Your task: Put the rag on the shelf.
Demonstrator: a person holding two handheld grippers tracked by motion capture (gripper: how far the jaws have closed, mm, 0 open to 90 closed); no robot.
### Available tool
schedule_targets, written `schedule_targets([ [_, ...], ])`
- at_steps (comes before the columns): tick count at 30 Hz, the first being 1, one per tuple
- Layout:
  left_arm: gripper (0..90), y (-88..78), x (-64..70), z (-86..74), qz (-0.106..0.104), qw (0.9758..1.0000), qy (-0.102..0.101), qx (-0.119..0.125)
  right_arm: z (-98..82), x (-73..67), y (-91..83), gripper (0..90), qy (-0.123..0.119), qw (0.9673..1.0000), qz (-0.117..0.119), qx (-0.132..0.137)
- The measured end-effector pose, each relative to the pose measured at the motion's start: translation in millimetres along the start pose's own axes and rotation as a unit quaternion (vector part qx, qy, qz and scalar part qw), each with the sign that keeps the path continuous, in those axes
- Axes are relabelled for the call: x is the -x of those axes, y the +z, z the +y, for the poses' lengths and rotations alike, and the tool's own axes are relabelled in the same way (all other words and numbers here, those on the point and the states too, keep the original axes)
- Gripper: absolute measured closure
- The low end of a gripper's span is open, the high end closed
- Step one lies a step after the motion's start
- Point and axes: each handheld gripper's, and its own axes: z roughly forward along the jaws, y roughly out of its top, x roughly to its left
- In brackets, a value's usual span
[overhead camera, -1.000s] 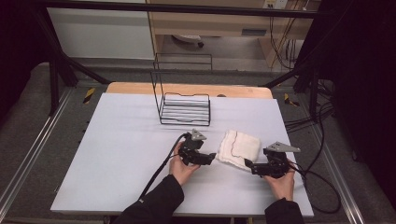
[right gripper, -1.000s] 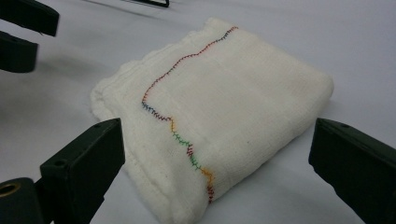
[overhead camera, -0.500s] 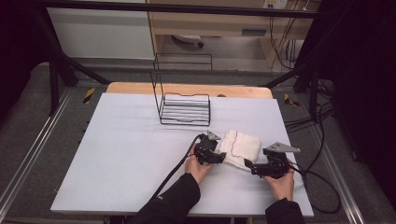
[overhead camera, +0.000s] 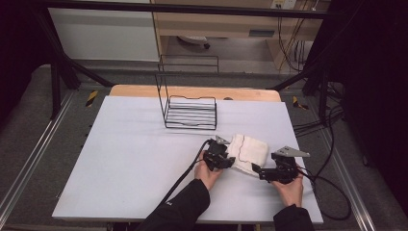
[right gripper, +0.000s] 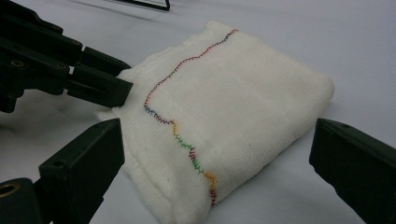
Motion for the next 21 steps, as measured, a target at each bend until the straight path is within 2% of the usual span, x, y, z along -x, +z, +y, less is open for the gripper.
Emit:
schedule_targets([
  [1, 74.1, -0.2, 0.2, 0.0, -0.003, 1.0, -0.002, -0.001, 0.1, 0.0, 0.2, 3.9, 0.0, 1.0, 0.001, 0.0],
  [2, 74.1, -0.4, 0.9, -0.1, -0.004, 1.0, -0.001, 0.0, 0.1, 0.0, 0.2, 3.9, 0.0, 1.0, 0.001, 0.0],
  [3, 79.8, -0.9, 1.5, -0.1, -0.004, 1.0, 0.001, 0.0, 0.0, -0.2, -0.1, 3.9, 0.002, 1.0, 0.001, 0.0],
  [5, 82.1, -2.5, 2.6, -0.3, 0.0, 1.0, 0.004, -0.001, 0.0, -0.2, -0.2, 4.0, 0.003, 1.0, 0.003, 0.0],
  [10, 83.6, -9.9, 4.6, -5.0, 0.006, 0.9998, 0.016, 0.002, -0.2, -0.6, 0.0, 4.1, 0.005, 1.0, 0.008, 0.0],
  [16, 83.6, -27.1, 7.2, -16.7, 0.01, 0.9995, 0.029, -0.001, 0.9, -0.2, 1.3, 6.1, 0.013, 0.9997, 0.019, 0.003],
  [18, 83.6, -32.8, 8.0, -21.1, 0.015, 0.9992, 0.037, 0.001, 2.2, 0.3, 2.6, 8.9, 0.021, 0.9995, 0.025, 0.003],
  [21, 83.4, -41.2, 9.0, -29.7, 0.012, 0.9993, 0.036, 0.002, 6.5, 3.2, 7.4, 13.7, 0.021, 0.9994, 0.027, 0.006],
])
